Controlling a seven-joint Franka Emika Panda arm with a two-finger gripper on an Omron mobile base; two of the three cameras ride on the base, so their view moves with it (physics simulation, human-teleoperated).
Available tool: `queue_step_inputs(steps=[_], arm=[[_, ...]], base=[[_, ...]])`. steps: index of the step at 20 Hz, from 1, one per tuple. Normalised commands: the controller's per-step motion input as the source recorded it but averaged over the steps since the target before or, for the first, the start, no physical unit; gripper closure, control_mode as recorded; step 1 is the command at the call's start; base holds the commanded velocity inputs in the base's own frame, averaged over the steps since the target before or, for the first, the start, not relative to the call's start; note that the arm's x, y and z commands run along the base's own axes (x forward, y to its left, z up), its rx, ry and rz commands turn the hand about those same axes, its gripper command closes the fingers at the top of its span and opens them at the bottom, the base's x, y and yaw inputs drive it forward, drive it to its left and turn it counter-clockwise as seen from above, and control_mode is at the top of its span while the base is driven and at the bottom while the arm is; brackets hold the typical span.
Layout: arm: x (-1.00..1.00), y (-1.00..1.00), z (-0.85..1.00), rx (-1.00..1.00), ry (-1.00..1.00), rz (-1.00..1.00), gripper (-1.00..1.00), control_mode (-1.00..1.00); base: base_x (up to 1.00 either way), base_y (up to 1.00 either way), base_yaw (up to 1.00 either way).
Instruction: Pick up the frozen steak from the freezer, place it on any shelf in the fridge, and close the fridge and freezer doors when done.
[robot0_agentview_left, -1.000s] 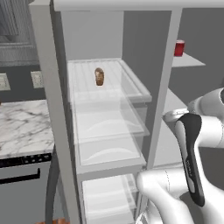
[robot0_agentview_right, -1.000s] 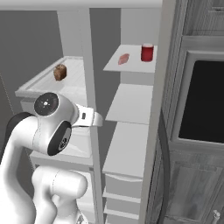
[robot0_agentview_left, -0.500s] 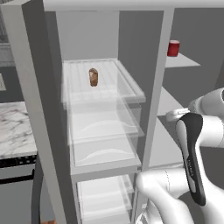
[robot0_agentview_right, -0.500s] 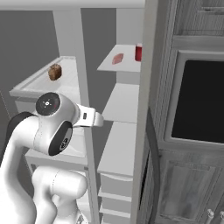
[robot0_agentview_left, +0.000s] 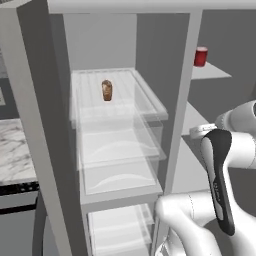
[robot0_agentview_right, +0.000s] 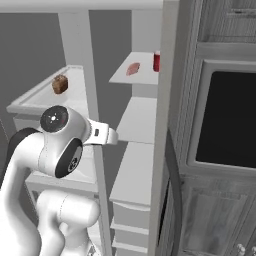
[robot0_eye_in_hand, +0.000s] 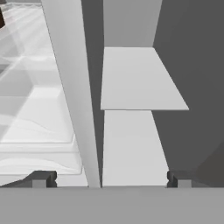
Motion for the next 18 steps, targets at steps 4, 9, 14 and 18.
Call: queue_step_inputs(steps=[4,9,14,18], arm=[[0.0,0.0,0.0,0.0,0.0,0.0,-1.0,1.0],[0.0,0.0,0.0,0.0,0.0,0.0,-1.0,1.0],[0.0,0.0,0.0,0.0,0.0,0.0,-1.0,1.0],[0.0,0.0,0.0,0.0,0.0,0.0,-1.0,1.0]], base=[[0.33,-0.24,0.0],[0.17,-0.42,0.0],[0.25,-0.34,0.0],[0.25,-0.27,0.0]])
